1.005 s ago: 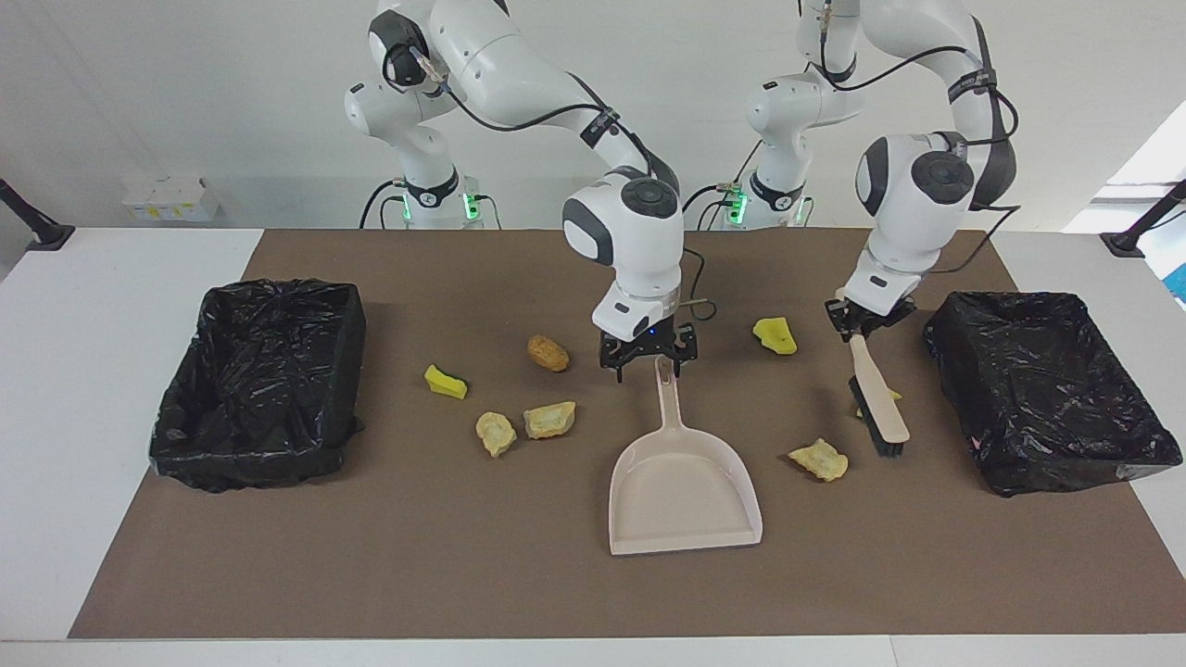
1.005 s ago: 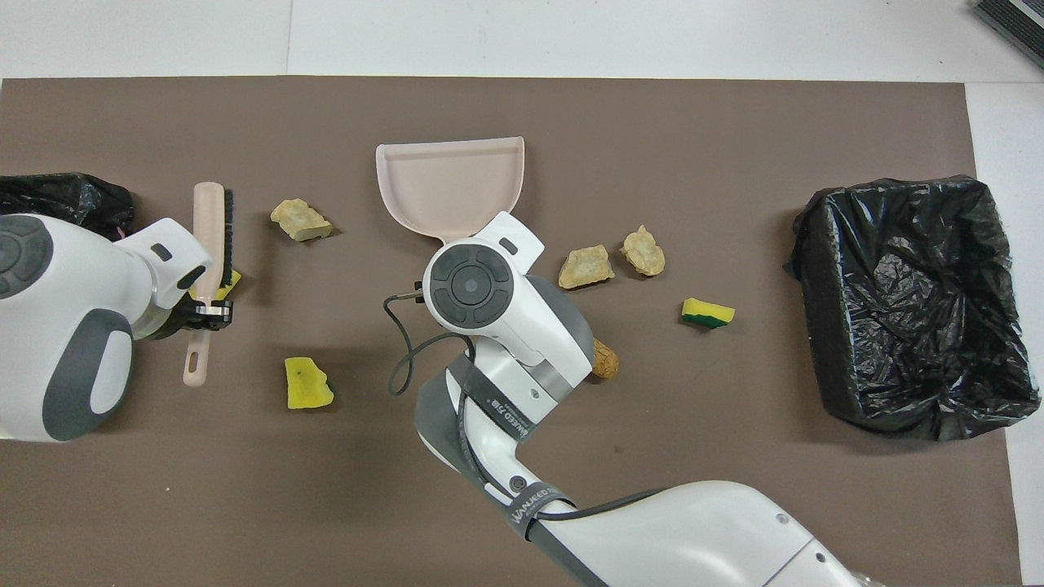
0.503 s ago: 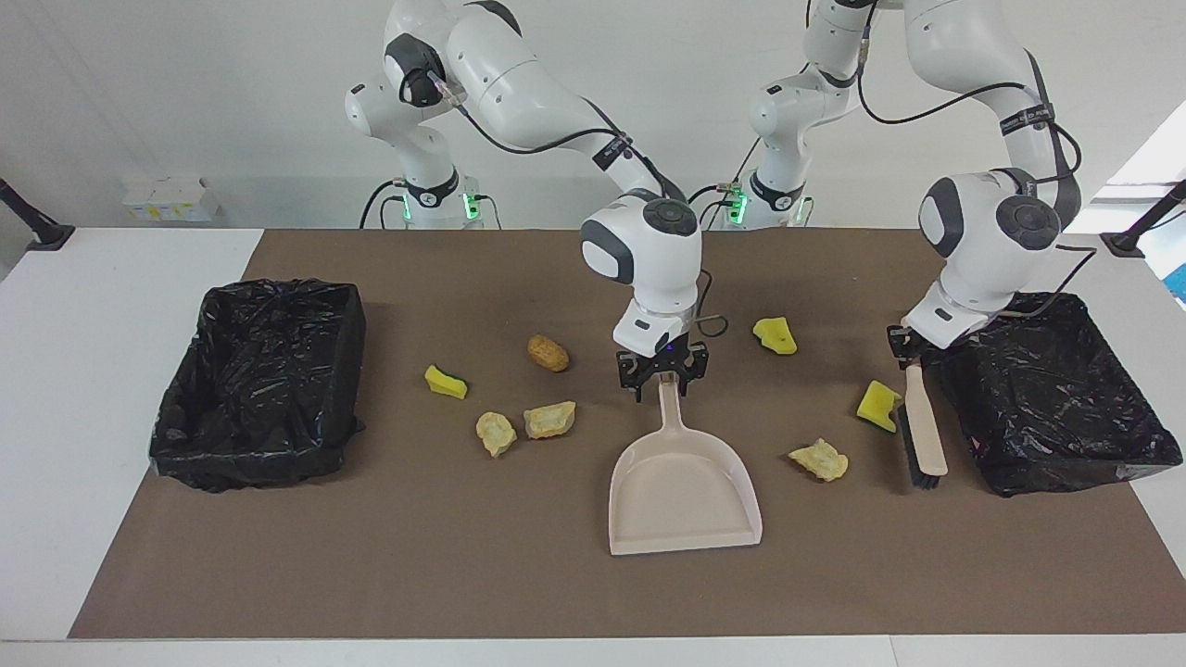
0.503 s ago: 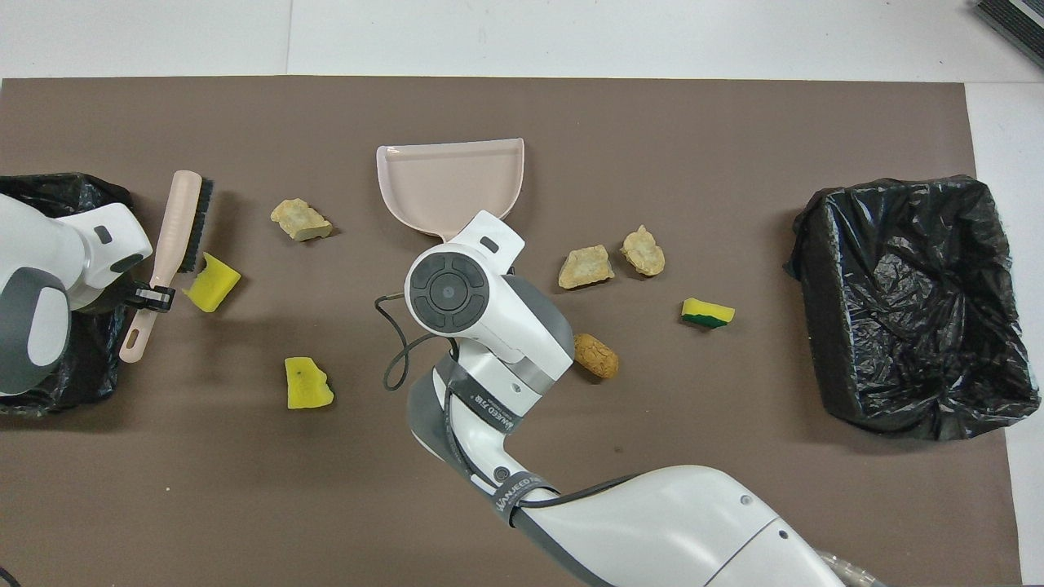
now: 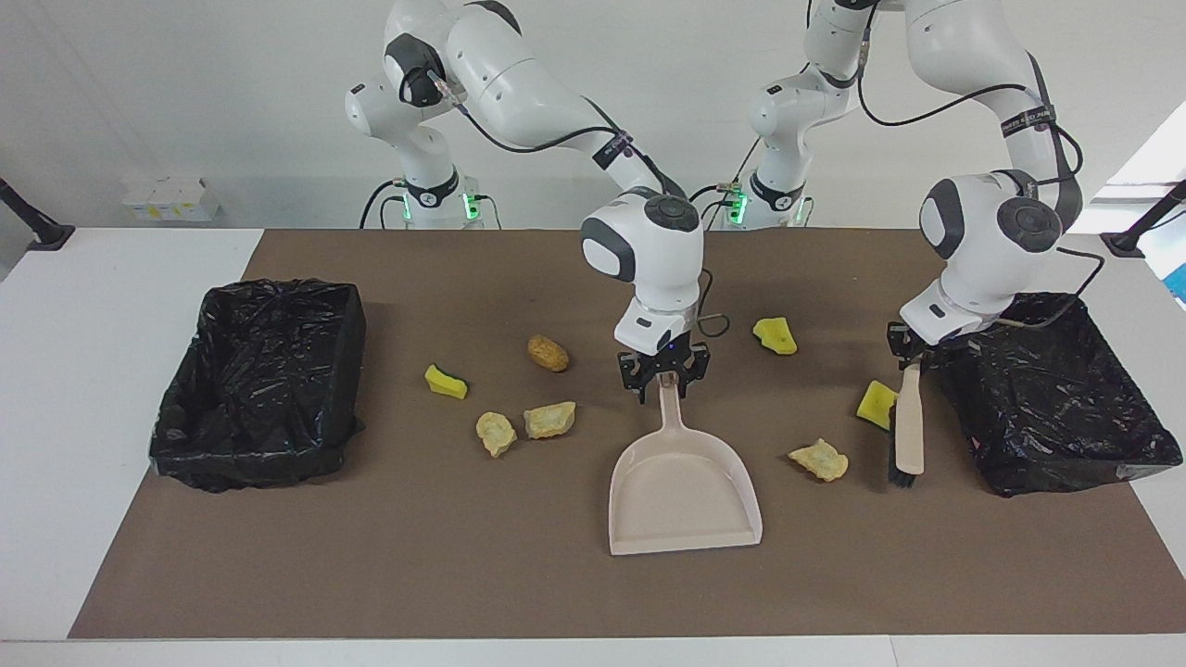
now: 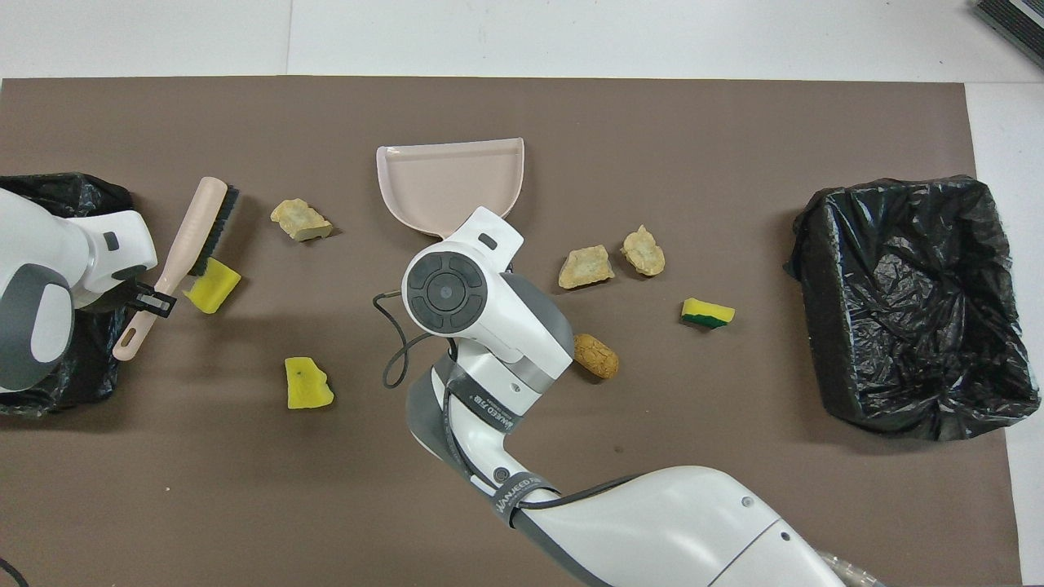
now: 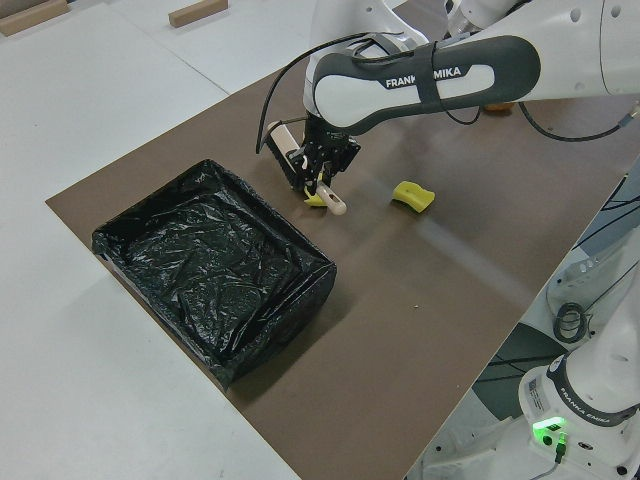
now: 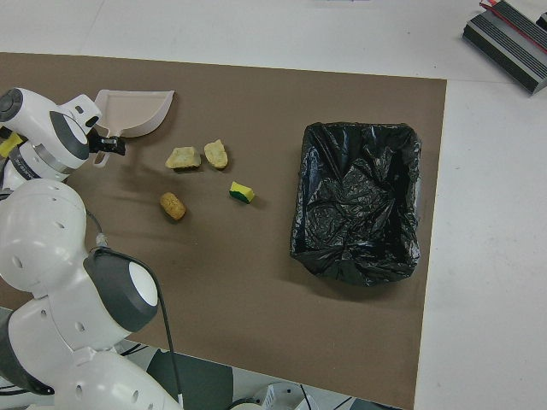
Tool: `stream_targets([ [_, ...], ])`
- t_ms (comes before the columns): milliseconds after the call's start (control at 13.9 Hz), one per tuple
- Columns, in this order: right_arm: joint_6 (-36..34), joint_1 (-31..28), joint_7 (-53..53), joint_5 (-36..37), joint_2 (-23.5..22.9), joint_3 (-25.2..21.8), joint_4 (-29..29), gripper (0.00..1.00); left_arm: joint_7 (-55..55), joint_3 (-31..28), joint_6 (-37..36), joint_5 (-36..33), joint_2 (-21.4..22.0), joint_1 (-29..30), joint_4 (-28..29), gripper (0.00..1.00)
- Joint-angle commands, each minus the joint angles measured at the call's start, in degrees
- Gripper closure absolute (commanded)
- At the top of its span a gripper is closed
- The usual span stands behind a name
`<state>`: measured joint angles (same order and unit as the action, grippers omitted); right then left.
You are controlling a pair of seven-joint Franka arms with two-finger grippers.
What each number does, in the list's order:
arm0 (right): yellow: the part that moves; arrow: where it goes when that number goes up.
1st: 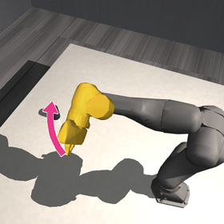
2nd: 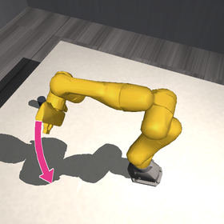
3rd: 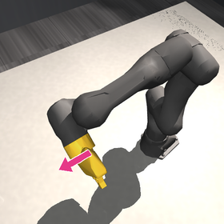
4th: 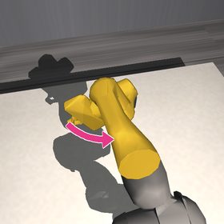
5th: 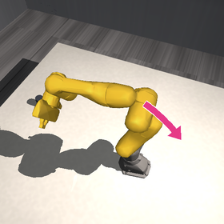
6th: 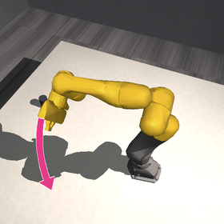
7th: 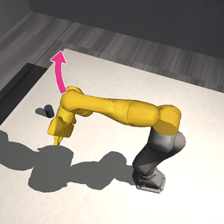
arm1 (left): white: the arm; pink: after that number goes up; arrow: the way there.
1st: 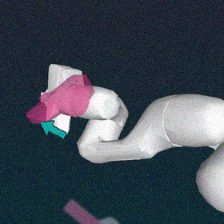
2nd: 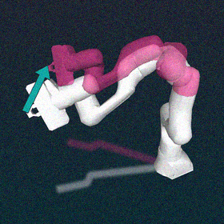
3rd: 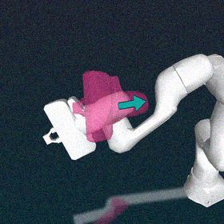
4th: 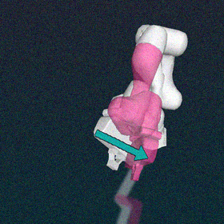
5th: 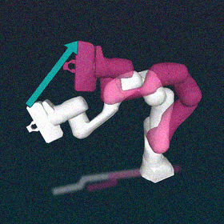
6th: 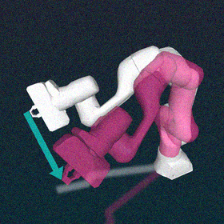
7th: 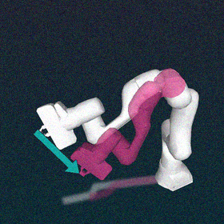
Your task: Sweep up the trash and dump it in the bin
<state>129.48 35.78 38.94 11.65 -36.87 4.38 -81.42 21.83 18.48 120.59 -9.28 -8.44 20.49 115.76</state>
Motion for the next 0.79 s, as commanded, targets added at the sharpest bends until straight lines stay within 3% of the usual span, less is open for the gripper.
stream_targets([
  [0, -0.8, 0.0, 2.2, 1.6, 0.1, 0.1, 0.8, 0.54, 0.8, 0.3, -1.0, -1.0, -0.5, 0.0, -1.2, 1.0],
  [72, -1.0, 0.0, 2.1, 1.6, 0.3, 0.1, 0.8, 0.59, 0.8, 0.3, -1.1, -1.0, -0.6, -0.1, -1.5, 1.0],
  [287, -0.6, -1.1, 1.8, 0.8, 1.4, 0.5, 0.5, 0.94, 2.0, 0.3, -1.2, -1.0, -0.6, 0.3, -1.7, 1.0],
  [359, -0.4, -1.8, 1.4, 0.7, 2.8, 0.5, 0.0, 1.0, 2.1, 0.3, -1.8, -1.0, -0.6, -0.3, -1.6, 1.0],
  [718, -2.4, -3.8, -12.1, 0.1, 9.3, 0.5, -6.5, 1.0, 2.2, 0.3, -2.3, -1.0, -0.1, -0.5, -0.8, 1.0],
])
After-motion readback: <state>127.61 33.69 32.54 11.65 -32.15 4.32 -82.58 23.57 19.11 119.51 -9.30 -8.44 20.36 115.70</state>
